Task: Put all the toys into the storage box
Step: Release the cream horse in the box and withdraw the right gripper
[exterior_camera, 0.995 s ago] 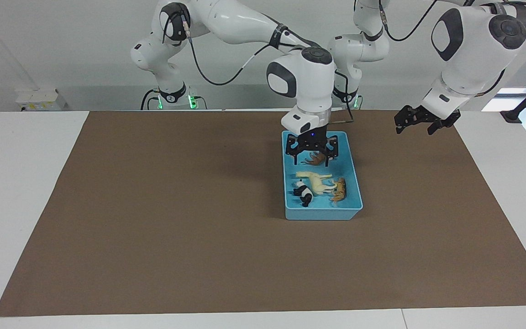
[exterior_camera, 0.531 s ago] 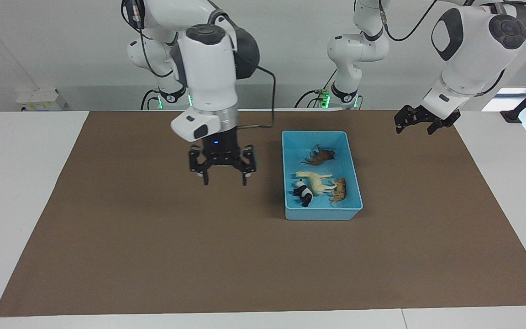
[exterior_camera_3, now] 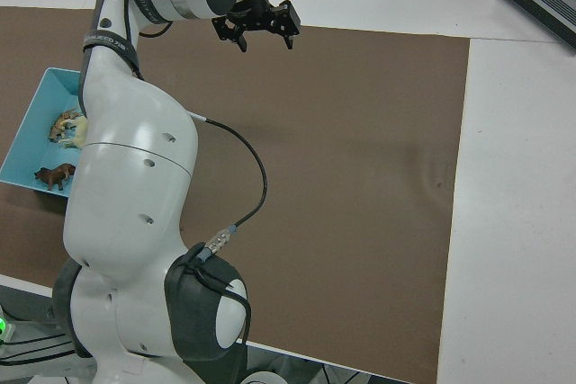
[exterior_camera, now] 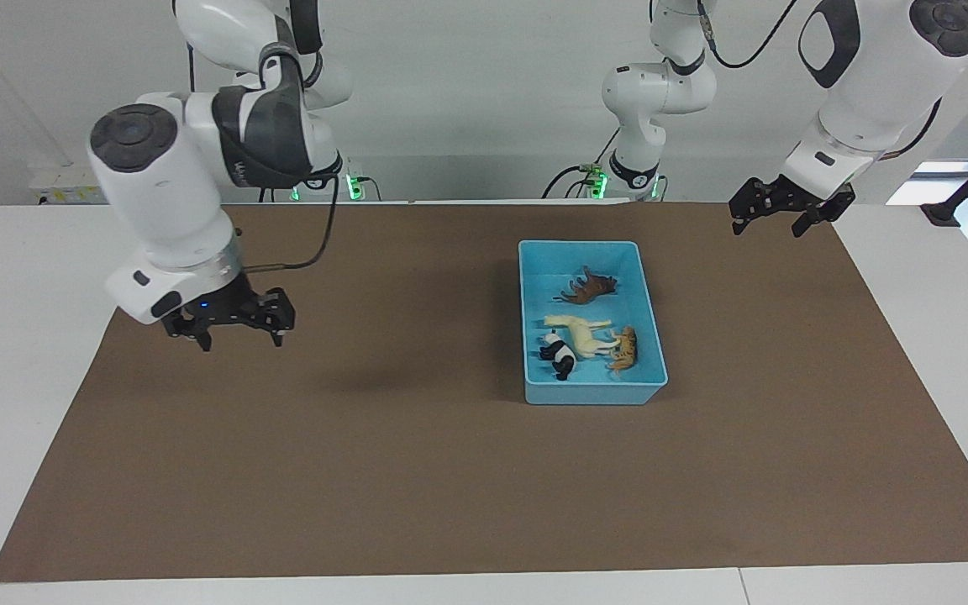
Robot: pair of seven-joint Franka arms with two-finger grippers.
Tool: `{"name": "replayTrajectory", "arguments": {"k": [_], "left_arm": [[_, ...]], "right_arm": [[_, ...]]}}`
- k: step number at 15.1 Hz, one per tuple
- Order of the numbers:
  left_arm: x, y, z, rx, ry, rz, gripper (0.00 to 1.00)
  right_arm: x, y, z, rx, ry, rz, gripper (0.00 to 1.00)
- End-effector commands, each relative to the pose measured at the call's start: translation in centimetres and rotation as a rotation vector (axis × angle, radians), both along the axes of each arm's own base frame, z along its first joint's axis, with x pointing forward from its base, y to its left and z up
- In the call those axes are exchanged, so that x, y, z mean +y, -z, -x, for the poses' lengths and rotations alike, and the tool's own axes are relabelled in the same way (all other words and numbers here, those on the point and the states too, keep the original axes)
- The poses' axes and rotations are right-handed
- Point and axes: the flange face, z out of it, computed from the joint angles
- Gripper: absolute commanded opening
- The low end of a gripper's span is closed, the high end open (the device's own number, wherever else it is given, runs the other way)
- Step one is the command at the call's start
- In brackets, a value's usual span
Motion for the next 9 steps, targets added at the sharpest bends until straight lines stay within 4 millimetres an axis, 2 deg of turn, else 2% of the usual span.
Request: {"name": "replayTrajectory", "arguments": {"k": [1, 3, 6, 9], "left_arm": [[-0.1, -0.6, 0.4, 0.005, -0.005, 0.000, 1.00], [0.0, 0.2, 0.9, 0.022, 0.001, -0.001, 1.00], [-0.1, 0.1, 1.1, 0.022, -0.004, -0.001, 1.00], [0.3, 0.1, 1.1, 0.022, -0.011, -0.001, 1.00]], "right_arm": [[-3.2, -2.0, 3.1, 0.005, -0.003, -0.045, 1.00], [-5.6, -3.4, 5.6, -0.003, 0.006, -0.059, 1.00], [-7.9, -5.1, 10.6, 0.001, 0.030, -0.082, 1.00], [-8.4, -6.0, 14.0, 0.003, 0.026, -0.063, 1.00]]}}
